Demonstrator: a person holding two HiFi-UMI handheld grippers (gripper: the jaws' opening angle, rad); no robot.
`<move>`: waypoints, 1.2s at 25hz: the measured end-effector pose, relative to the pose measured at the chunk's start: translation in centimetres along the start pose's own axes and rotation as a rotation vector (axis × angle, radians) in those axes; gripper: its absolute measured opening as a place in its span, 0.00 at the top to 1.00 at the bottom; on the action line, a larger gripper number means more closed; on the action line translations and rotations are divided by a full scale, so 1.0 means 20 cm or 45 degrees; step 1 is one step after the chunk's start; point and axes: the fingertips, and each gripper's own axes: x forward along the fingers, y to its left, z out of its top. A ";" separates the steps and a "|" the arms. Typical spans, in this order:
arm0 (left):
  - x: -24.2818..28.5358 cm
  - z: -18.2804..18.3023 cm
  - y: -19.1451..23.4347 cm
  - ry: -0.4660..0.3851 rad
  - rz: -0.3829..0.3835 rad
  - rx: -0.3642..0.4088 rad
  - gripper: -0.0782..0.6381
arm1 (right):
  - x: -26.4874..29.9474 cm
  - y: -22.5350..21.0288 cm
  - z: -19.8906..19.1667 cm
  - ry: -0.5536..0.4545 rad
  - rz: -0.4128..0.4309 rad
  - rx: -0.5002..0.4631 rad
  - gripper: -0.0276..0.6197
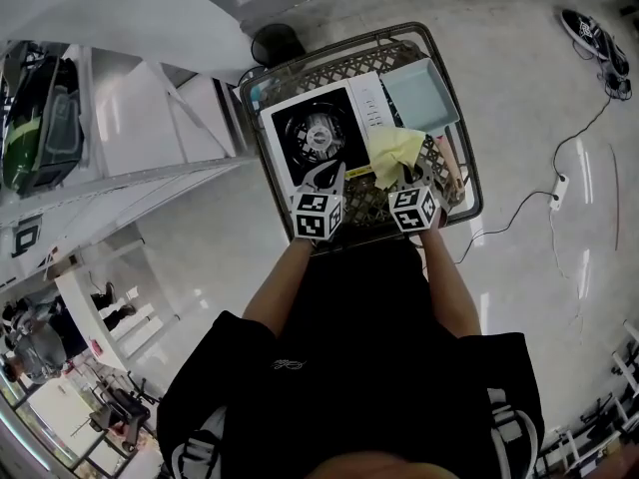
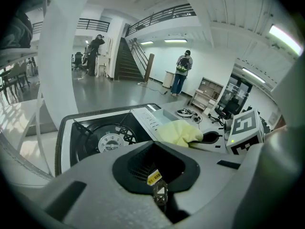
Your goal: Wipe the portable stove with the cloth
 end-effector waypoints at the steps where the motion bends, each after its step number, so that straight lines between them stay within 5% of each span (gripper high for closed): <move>1: 0.00 0.00 0.00 -0.002 0.002 -0.002 0.87 | 0.00 -0.01 0.00 0.002 -0.002 -0.001 0.92; 7: -0.06 -0.04 0.07 -0.005 0.047 -0.041 0.87 | 0.00 -0.02 0.10 -0.065 0.003 -0.021 0.92; 15: -0.21 -0.02 0.24 -0.090 0.164 -0.137 0.87 | -0.05 0.09 0.53 -0.281 0.088 -0.094 0.92; 24: -0.54 -0.13 0.49 -0.173 0.356 -0.296 0.87 | -0.13 0.54 1.12 -0.538 0.296 -0.309 0.92; 30: -0.72 -0.27 0.59 -0.217 0.481 -0.395 0.87 | -0.10 0.93 1.17 -0.545 0.467 -0.483 0.92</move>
